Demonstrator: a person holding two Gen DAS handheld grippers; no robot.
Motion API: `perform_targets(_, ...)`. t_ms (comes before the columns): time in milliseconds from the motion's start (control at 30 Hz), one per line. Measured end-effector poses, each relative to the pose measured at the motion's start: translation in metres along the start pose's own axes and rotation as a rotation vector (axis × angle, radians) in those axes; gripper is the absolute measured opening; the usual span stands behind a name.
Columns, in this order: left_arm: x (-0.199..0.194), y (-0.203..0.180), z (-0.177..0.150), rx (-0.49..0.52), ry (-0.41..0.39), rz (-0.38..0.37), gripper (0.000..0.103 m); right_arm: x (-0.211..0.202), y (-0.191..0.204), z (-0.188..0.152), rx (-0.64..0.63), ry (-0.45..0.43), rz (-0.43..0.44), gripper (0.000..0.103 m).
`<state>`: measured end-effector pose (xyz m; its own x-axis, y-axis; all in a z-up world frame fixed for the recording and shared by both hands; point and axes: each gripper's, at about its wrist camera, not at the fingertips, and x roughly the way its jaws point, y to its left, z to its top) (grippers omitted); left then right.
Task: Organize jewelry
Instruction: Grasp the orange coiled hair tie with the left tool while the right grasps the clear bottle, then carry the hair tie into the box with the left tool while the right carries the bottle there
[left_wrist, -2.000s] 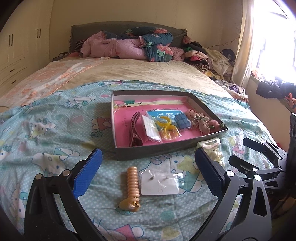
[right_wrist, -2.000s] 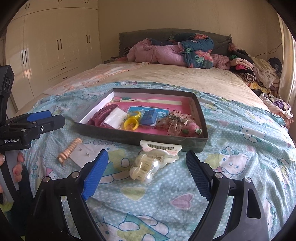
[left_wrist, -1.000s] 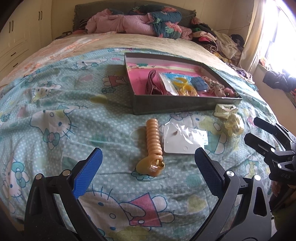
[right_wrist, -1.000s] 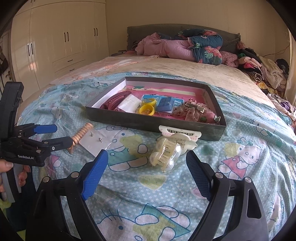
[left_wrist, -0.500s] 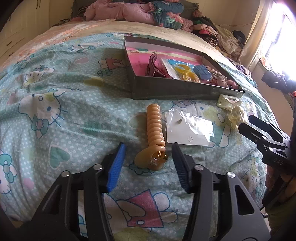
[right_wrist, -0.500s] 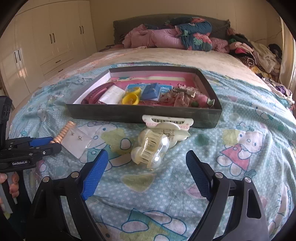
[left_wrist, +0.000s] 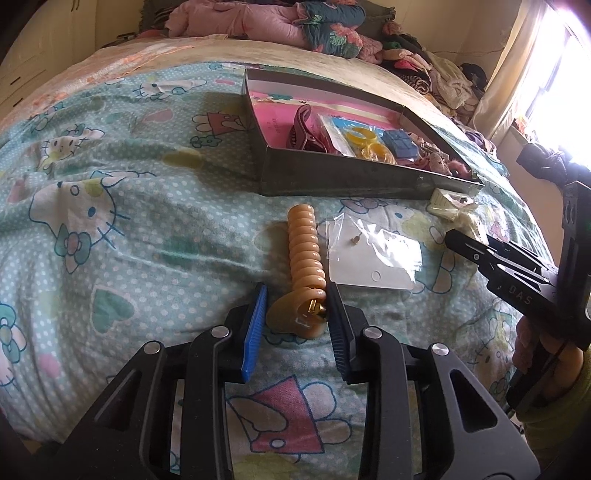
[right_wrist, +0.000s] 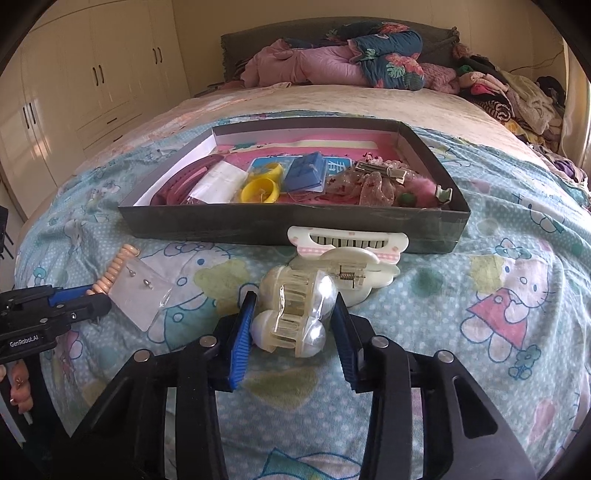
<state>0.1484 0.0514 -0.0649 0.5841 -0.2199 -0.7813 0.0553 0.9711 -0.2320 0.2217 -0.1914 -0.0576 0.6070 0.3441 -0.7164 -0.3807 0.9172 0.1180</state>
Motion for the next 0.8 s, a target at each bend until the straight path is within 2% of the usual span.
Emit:
perform_targets(567,-0.034,-0.002,0.006,-0.004,-0.115,-0.006,0.024,-0.026,0.021,-0.013,-0.058,-0.011,0.079,0.035)
perform_targets(800,-0.047,-0.011,0.009,0.024,-0.153,-0.003,0.024,-0.036,0.025,-0.013,-0.064,-0.027,0.084,0.034)
